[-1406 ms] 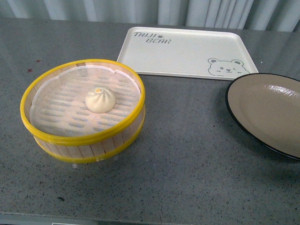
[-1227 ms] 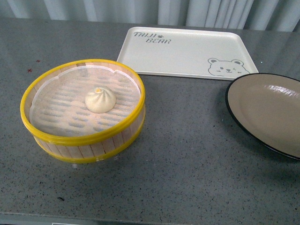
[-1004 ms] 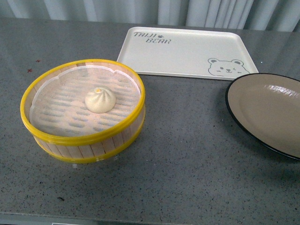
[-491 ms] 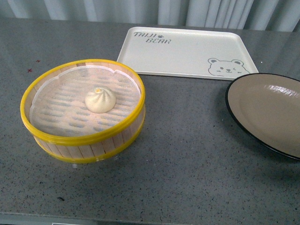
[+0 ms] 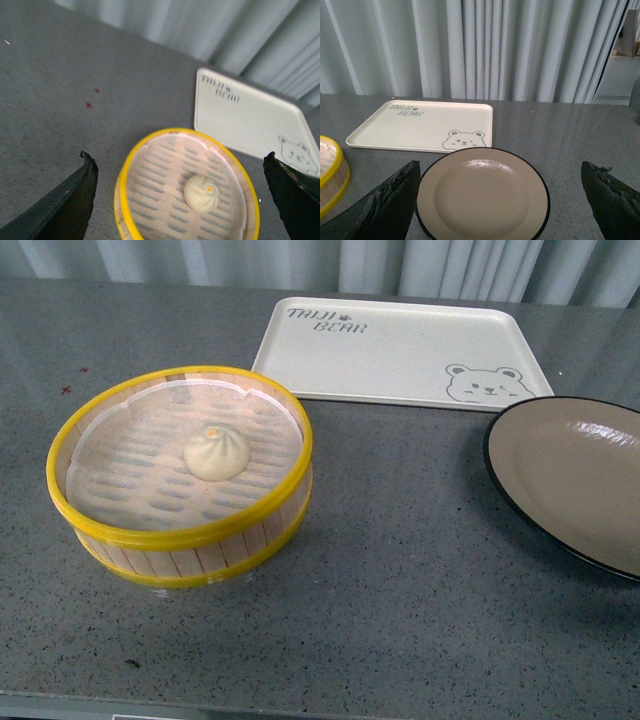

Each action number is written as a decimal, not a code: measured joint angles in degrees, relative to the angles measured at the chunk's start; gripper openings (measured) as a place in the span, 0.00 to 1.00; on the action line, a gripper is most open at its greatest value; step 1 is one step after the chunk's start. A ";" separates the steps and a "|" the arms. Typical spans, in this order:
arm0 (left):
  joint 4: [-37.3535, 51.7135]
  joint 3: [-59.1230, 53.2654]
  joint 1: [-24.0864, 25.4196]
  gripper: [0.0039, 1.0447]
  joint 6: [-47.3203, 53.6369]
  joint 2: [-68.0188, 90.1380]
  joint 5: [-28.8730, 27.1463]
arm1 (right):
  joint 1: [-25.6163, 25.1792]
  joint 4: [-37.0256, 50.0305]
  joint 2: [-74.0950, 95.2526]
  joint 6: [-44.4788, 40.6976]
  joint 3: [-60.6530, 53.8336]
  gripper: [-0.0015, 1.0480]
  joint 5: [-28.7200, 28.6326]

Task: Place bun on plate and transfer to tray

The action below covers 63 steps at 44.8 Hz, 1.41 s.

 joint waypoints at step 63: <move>-30.47 41.22 -9.33 0.83 4.81 51.45 4.98 | 0.00 0.00 0.00 0.00 0.00 0.91 0.00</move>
